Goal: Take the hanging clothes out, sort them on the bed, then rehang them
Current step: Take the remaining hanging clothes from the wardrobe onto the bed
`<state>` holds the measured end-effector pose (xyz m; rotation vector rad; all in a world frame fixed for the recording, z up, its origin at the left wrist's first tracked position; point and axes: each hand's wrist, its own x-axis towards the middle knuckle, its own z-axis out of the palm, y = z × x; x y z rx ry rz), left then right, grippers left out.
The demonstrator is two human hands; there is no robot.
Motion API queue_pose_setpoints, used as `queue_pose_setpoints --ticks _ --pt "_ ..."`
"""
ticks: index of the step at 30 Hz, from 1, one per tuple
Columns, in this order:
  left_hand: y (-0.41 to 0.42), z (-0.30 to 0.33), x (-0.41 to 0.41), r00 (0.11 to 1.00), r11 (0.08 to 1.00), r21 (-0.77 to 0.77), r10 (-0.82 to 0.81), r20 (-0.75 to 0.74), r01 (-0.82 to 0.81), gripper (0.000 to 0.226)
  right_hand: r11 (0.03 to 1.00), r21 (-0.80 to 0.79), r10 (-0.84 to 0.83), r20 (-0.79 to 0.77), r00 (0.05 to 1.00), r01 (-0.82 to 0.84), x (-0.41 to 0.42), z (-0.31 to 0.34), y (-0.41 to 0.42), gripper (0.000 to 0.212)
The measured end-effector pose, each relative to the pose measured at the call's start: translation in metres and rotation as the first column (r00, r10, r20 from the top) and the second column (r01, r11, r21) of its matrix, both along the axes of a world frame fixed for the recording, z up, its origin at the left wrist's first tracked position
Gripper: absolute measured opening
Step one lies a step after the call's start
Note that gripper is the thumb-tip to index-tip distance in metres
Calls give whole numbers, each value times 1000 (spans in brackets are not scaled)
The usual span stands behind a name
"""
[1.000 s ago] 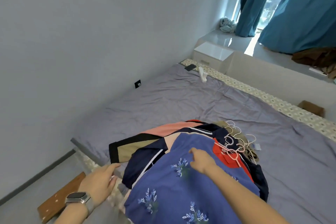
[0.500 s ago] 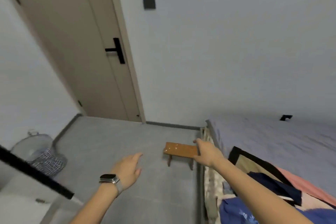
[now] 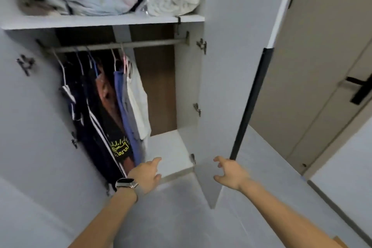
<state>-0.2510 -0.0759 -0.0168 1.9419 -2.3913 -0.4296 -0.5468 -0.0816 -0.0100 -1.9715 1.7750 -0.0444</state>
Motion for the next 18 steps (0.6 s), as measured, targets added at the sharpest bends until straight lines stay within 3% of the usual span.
queue_pose_setpoints --ticks 6,15,18 --pt "-29 -2 58 983 983 -50 171 -74 -175 50 991 -35 130 60 990 -128 85 20 -88 59" --pt "-152 17 64 976 983 -51 170 -134 -178 37 982 -56 189 210 959 -182 141 15 -234 52" --pt "-195 32 76 928 963 -45 244 -283 -267 32 976 -55 215 210 954 -208 162 24 -292 46"
